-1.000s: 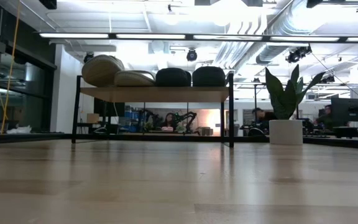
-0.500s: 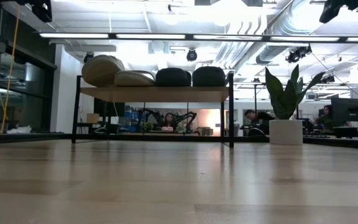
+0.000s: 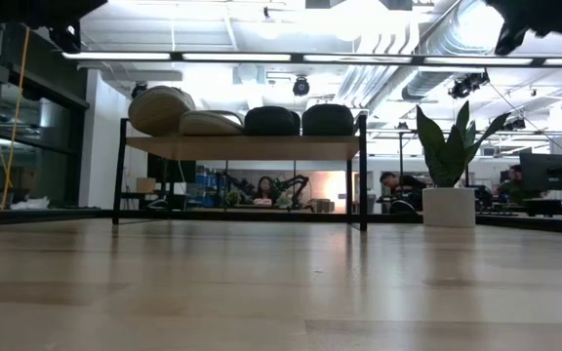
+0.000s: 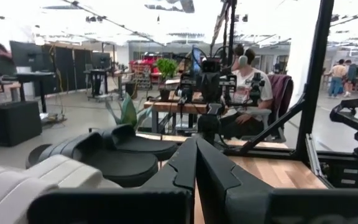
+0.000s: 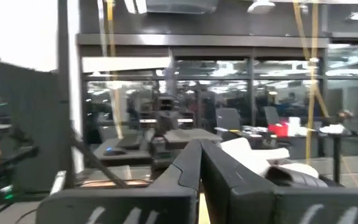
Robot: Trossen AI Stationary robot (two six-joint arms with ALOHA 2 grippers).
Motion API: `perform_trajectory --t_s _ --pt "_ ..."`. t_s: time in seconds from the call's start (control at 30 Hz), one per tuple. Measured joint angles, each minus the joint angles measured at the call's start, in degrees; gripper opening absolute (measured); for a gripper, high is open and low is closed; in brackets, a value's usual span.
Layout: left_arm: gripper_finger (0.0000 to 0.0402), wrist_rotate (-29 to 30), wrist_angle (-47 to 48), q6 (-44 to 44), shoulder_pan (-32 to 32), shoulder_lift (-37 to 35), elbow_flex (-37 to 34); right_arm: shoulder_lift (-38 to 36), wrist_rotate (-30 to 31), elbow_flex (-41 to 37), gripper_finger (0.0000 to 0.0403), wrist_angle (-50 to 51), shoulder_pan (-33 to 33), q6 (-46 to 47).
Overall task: Pick and place slides into the shelf
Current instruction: Return to Home Position
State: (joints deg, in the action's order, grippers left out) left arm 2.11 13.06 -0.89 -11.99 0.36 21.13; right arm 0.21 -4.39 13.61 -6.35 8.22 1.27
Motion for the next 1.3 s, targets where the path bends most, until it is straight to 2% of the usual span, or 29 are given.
perform_trajectory --t_s 0.17,0.53,0.7,1.07,1.2,1.3 --pt "0.0000 1.30 -0.05 -0.08 0.00 0.00 -1.79 0.00 0.99 -4.00 0.0000 -4.83 0.02 -1.07" --pt "0.0000 2.24 -4.12 -0.91 0.00 0.01 -5.03 0.00 1.17 -7.32 0.0000 -5.21 0.03 1.48" --pt "0.0000 3.54 -4.32 -0.95 0.00 0.02 -6.21 0.01 2.45 -9.66 0.0000 -8.39 0.03 2.30" --pt "0.0000 5.40 -7.07 -1.13 0.00 0.00 -10.66 0.04 2.81 -12.19 0.0000 -8.16 0.03 2.37" --pt "0.0000 6.63 -6.98 -1.14 0.00 0.02 -11.53 0.04 5.94 -13.05 0.0000 -8.20 0.03 2.15" --pt "0.0000 6.62 -7.25 -1.13 0.00 0.00 -11.52 0.04 5.77 -13.05 0.0000 -7.58 0.03 1.76"
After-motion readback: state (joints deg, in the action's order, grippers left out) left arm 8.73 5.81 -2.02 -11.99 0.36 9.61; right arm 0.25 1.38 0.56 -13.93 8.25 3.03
